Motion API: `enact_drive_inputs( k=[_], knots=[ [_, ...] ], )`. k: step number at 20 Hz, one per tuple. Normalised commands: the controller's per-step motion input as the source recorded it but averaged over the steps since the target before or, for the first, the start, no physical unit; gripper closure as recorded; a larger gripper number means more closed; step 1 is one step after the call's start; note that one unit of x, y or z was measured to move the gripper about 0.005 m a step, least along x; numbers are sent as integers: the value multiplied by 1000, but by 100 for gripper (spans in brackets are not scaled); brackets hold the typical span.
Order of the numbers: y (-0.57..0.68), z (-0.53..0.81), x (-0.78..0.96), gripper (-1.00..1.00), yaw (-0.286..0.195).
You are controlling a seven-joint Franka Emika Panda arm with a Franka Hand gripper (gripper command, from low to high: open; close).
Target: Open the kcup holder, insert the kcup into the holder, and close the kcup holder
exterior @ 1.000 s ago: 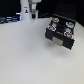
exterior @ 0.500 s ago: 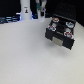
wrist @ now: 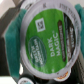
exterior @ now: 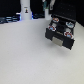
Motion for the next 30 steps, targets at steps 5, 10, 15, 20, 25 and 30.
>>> enact_drive_inputs(
  k=[5,10,15,20,25,30],
  knots=[
    [418,17,83,100,18],
    [334,13,199,100,12],
    [225,221,373,100,0],
    [445,516,598,100,0],
    [437,317,612,100,0],
    [395,146,546,100,0]
  ],
)
